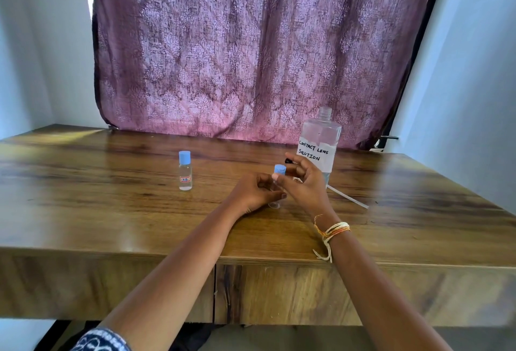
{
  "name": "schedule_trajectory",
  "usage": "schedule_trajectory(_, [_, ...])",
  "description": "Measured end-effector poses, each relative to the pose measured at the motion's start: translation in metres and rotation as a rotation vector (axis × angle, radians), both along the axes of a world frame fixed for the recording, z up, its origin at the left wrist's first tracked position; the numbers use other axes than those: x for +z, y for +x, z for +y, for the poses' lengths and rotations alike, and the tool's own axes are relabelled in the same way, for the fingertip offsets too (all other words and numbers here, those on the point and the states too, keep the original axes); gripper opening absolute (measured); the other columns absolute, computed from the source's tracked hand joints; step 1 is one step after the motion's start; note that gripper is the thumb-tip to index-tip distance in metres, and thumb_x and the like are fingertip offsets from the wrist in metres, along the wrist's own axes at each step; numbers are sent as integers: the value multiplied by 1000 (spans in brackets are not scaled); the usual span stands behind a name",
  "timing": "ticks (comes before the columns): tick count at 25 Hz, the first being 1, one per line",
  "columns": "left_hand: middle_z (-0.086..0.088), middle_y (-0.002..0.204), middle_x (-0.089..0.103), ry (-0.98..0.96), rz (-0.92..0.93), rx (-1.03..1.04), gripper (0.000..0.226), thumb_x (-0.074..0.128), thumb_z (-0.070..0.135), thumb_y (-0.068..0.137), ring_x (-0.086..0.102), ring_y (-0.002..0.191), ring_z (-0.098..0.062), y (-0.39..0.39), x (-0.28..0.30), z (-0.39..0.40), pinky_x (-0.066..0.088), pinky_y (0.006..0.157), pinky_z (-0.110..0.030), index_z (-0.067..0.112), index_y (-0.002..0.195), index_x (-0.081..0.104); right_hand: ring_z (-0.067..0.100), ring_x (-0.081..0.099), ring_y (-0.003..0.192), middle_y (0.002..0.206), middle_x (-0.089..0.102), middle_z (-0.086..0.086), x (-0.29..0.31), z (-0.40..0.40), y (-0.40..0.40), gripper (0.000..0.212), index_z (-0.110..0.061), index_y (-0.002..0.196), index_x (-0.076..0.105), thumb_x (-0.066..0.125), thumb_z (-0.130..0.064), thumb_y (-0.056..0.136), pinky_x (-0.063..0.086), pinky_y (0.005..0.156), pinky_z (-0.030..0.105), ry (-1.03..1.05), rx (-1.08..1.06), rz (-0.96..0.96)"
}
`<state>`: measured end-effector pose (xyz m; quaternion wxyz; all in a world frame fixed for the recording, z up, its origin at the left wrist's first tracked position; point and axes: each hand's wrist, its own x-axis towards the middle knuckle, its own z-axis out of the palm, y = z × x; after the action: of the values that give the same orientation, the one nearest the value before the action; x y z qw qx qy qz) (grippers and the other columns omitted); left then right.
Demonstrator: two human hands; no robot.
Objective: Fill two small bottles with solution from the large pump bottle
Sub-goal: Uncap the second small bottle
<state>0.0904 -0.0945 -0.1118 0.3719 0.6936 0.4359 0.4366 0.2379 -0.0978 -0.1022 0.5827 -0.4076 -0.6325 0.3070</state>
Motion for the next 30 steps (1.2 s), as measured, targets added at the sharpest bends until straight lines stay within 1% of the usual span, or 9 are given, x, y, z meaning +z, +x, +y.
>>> schedule_trajectory(5, [2, 81, 72, 3, 27, 20, 26, 78, 13, 78, 67, 64, 2, 0, 0, 0, 45, 57, -7, 5, 103, 73, 2, 70, 77, 89, 72, 2, 2, 2, 0, 43, -5, 121, 57, 72, 1, 80, 54, 67, 15, -13, 27, 62])
schedule_trajectory(8, [6, 73, 67, -12, 16, 64, 23, 78, 8, 77, 62, 54, 8, 2, -1, 2, 43, 53, -5, 4, 99, 72, 12, 71, 79, 89, 73, 6, 5, 1, 1, 30, -1, 111, 58, 68, 1, 83, 59, 69, 23, -71, 90, 276])
schedule_trajectory(11, [5, 74, 70, -20, 12, 121, 22, 79, 13, 77, 69, 60, -4, -1, -3, 6, 48, 56, -13, 6, 96, 71, 23, 69, 85, 92, 72, 14, 6, 3, 0, 21, -6, 97, 60, 71, 0, 80, 58, 80, 34, -159, 85, 382])
schedule_trajectory(15, [-4, 89, 75, -14, -33, 278, 21, 78, 15, 76, 73, 81, -23, -5, -7, 15, 59, 80, -39, 20, 94, 70, 17, 68, 83, 89, 72, 7, 11, 18, -2, 20, -13, 91, 67, 74, 1, 78, 58, 81, 33, -92, -36, 81])
schedule_trajectory(17, [-6, 99, 74, 2, 10, 387, 25, 74, 18, 78, 70, 90, -24, -8, -7, 17, 55, 85, -35, 16, 102, 69, 11, 64, 80, 86, 69, -1, 16, 30, -6, 20, -16, 98, 69, 71, -5, 81, 53, 74, 23, -18, -111, -163])
schedule_trajectory(19, [-5, 103, 72, 16, 49, 446, 29, 72, 19, 80, 67, 96, -21, -10, -6, 18, 47, 80, -26, 12, 108, 68, 9, 57, 74, 84, 65, -3, 19, 42, -15, 20, -20, 103, 71, 67, -11, 85, 43, 66, 17, 19, -147, -345])
schedule_trajectory(23, [-3, 90, 69, 77, 81, 443, 17, 71, 14, 80, 65, 87, -21, -10, -4, 16, 43, 70, -26, 12, 97, 68, 12, 56, 81, 88, 64, 1, 16, 67, -30, 23, -11, 104, 72, 64, -6, 82, 39, 64, 14, -34, -174, -557])
schedule_trajectory(27, [5, 84, 61, 79, 91, 434, 22, 70, 10, 80, 55, 73, -8, -11, -5, 16, 40, 58, -19, 13, 102, 66, 19, 62, 80, 88, 67, 7, 5, 84, -35, 41, -5, 110, 64, 71, -4, 70, 50, 68, 27, -173, -151, -584])
schedule_trajectory(30, [3, 89, 62, 66, 94, 430, 26, 69, 8, 80, 57, 78, -9, -10, -7, 19, 39, 64, -19, 14, 105, 64, 20, 67, 74, 83, 71, 10, -4, 88, -40, 45, -10, 114, 60, 74, -8, 70, 54, 62, 30, -209, -171, -530])
